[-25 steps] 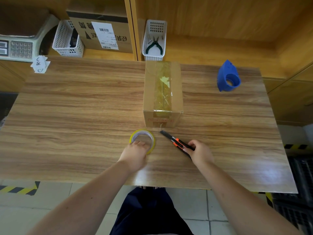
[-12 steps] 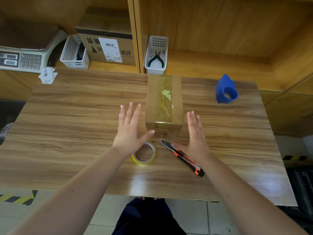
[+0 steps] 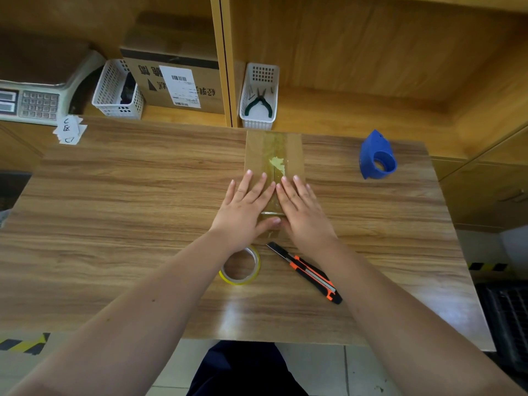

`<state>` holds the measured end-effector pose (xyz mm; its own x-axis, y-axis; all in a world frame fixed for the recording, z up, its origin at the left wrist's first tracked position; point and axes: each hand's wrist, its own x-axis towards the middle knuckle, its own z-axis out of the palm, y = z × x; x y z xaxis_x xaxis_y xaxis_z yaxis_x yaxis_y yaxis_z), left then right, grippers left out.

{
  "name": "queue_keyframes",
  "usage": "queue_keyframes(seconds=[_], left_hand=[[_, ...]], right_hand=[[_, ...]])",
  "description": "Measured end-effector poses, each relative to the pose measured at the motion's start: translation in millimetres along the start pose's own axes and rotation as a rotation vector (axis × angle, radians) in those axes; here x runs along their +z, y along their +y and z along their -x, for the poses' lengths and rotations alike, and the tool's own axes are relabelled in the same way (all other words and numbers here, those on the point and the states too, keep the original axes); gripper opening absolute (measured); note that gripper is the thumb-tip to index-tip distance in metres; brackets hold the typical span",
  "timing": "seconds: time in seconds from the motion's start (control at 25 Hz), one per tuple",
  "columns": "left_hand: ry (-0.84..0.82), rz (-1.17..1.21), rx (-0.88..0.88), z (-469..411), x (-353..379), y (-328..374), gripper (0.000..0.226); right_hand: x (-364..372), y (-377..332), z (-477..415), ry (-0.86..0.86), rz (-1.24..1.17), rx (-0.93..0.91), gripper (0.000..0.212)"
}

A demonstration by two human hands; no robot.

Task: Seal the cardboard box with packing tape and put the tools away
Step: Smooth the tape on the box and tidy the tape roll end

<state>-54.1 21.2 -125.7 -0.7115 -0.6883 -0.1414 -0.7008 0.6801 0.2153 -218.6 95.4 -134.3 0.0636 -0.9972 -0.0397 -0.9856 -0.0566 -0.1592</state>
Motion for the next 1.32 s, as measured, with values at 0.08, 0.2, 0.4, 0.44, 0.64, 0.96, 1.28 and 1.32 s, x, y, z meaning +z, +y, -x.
queue_keyframes(seconds=[0.08,0.2,0.4,0.44,0.64,0.96,1.28,1.32], left_hand=[[0.007,-0.026,0.006,-1.2,0.9,-1.0,0.085],[0.034,-0.074,0.006,-2.5,3.7,-1.8,0.079],[0.072,-0.22,0.017,-2.1,5.3,1.7,0.077],[0.072,-0.234,0.026,-1.5,4.9,1.3,0.078],[0.078,-0.317,0.004,1.3,4.0,1.3,0.086],[0.134,-0.414,0.0,1.1,11.2,2.6,0.079],[0.038,-0.62,0.16,-2.1,-3.1,-1.6,0.077],[0.025,-0.616,0.162,-2.7,-4.8,-2.3,0.077]], right_hand=[[3.5,-0.3,-1.2,0.014,0.02,-0.003,0.067],[7.1,-0.6,-2.8,0.035,0.019,-0.01,0.067],[6.0,2.4,-3.1,0.0,0.118,-0.032,0.077],[4.0,3.3,-2.6,-0.014,0.123,-0.041,0.078],[-1.4,-1.3,-1.7,-0.069,0.091,0.014,0.086],[4.9,-9.2,-2.9,-0.036,0.131,0.068,0.074],[-1.4,-4.6,-3.0,-0.094,0.128,0.015,0.074],[-3.5,-4.3,-2.9,-0.108,0.125,0.016,0.074]])
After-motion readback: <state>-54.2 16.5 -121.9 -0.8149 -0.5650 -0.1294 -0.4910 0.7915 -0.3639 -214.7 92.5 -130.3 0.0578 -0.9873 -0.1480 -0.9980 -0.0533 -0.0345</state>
